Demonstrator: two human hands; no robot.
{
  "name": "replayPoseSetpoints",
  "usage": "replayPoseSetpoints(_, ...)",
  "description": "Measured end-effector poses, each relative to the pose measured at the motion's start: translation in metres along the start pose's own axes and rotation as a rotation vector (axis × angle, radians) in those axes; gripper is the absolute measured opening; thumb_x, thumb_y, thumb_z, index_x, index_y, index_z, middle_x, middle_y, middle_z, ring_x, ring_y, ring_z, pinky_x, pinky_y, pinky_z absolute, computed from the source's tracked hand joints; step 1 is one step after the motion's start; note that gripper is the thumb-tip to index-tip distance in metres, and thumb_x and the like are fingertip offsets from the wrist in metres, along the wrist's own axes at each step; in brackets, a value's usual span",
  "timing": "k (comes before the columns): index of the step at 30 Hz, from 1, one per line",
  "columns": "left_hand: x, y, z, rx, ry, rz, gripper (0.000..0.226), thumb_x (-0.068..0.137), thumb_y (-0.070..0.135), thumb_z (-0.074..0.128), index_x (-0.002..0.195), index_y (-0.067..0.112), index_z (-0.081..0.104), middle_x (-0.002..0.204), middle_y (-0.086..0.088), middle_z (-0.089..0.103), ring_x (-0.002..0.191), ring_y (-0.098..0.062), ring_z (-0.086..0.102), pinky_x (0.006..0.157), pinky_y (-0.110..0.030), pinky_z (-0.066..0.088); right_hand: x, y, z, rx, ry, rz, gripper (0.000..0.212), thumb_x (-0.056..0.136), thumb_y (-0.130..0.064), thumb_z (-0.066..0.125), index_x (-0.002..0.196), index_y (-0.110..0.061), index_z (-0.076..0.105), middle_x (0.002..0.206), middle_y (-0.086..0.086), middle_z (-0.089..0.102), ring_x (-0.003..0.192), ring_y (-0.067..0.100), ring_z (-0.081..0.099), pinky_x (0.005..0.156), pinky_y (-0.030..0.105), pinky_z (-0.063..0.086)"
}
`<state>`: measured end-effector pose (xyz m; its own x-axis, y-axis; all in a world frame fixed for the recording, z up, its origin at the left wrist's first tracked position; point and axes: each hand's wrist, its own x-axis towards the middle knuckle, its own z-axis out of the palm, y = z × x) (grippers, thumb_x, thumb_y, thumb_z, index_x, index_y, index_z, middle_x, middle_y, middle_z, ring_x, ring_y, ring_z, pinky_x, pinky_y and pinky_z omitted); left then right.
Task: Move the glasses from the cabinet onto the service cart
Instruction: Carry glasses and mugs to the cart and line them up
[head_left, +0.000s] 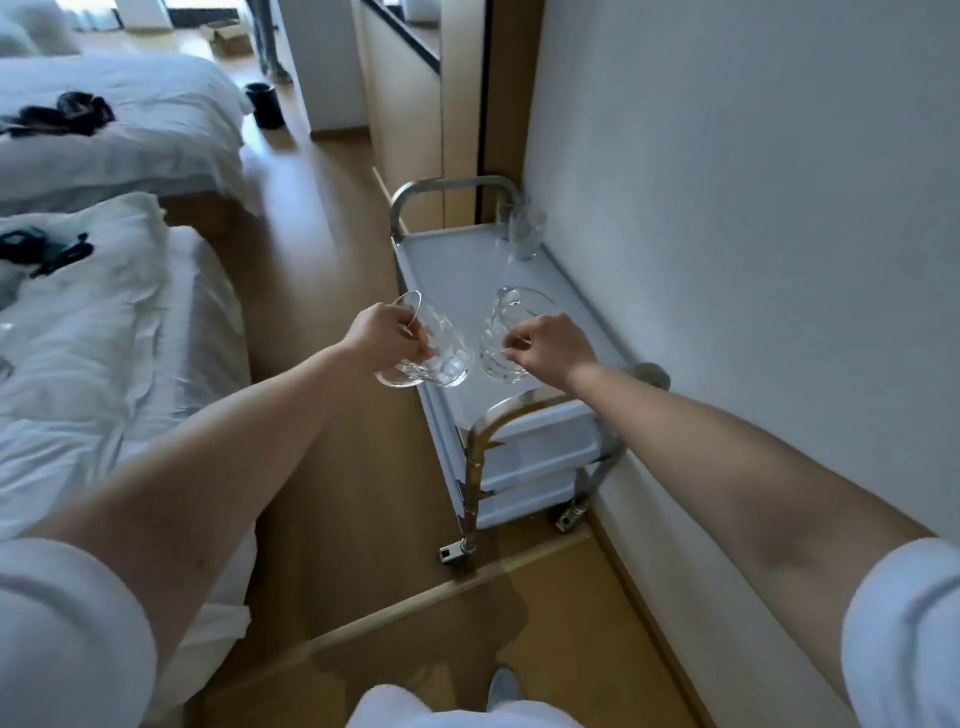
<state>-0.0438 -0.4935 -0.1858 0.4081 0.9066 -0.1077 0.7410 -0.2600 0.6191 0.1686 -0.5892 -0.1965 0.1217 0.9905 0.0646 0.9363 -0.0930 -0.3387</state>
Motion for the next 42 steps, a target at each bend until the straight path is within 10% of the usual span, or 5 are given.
replayPoseSetpoints(11, 0.11, -0.069, 0.008, 0.148, -0.191, -0.068, 0.01, 0.077, 0.011, 0.065, 0.086, 0.009, 0.07, 0.085, -0.006, 0.067, 0.083, -0.022, 0.064, 0.076, -0.032, 0.052, 0.115, 0.029, 0.062, -0.054, -0.186, 0.085, 0.019, 0.085, -0.032, 0.065, 0.1, -0.024, 0.073, 0.107, 0.002, 0.07, 0.102, 0.022, 0.061, 0.081, 0.03, 0.05)
replayPoseSetpoints(25, 0.311, -0.113, -0.055, 0.504, -0.362, 0.278, 0.015, 0.083, 0.028, 0.056, 0.087, 0.017, 0.066, 0.086, -0.002, 0.064, 0.08, -0.023, 0.058, 0.068, -0.029, 0.05, 0.258, -0.021, 0.126, 0.057, -0.211, 0.372, 0.014, 0.085, -0.022, 0.062, 0.093, -0.019, 0.073, 0.104, 0.003, 0.069, 0.101, 0.025, 0.06, 0.074, 0.025, 0.043)
replayPoseSetpoints(42, 0.508, -0.021, 0.045, 0.63, -0.644, 0.623, 0.009, 0.088, 0.028, 0.062, 0.081, 0.024, 0.06, 0.083, 0.016, 0.061, 0.083, -0.009, 0.057, 0.065, -0.024, 0.044, 0.368, 0.132, 0.105, 0.033, -0.129, 0.704, 0.021, 0.084, -0.023, 0.059, 0.1, -0.019, 0.073, 0.105, 0.006, 0.071, 0.101, 0.028, 0.063, 0.083, 0.035, 0.051)
